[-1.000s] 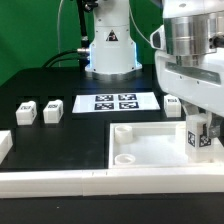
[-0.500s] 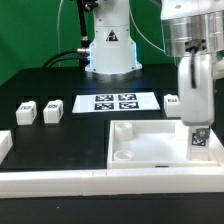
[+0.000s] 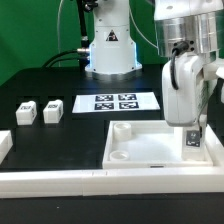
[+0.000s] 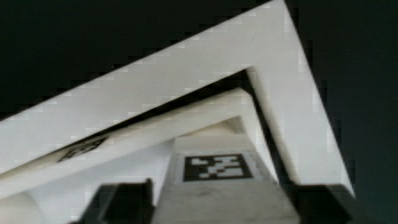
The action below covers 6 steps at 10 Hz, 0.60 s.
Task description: Assemble one leg
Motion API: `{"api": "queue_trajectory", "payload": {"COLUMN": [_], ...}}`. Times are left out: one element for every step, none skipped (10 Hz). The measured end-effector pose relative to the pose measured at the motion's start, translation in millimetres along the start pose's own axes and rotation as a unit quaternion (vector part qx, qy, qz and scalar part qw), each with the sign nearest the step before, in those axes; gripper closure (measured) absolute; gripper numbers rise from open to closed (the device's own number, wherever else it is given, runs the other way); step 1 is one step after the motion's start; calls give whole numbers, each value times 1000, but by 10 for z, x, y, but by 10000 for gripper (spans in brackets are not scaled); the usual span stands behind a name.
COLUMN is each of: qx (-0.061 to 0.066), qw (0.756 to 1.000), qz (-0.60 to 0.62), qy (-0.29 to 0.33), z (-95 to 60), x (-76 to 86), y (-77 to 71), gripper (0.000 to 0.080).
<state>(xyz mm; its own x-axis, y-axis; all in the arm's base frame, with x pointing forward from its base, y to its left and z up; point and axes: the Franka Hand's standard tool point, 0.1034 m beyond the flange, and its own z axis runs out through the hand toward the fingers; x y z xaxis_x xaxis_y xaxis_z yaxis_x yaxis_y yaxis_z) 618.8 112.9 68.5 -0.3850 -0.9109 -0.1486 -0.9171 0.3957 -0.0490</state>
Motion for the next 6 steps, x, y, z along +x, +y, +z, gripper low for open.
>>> {"api": "queue_trajectory", "payload": {"qx": [0,0,0,0,0,0], "qw": [1000,1000,1000,1000,1000,1000], "qz": [-2,-4,-5,-6,-7,-8], "qy": [0,0,0,0,0,0], "z": [0,1,1,1,1,1], "x": [-2,-3,-5,-6,-7,-8], "y": [1,2,4,4,5,6], "gripper": [251,182,182,155,151,151]}}
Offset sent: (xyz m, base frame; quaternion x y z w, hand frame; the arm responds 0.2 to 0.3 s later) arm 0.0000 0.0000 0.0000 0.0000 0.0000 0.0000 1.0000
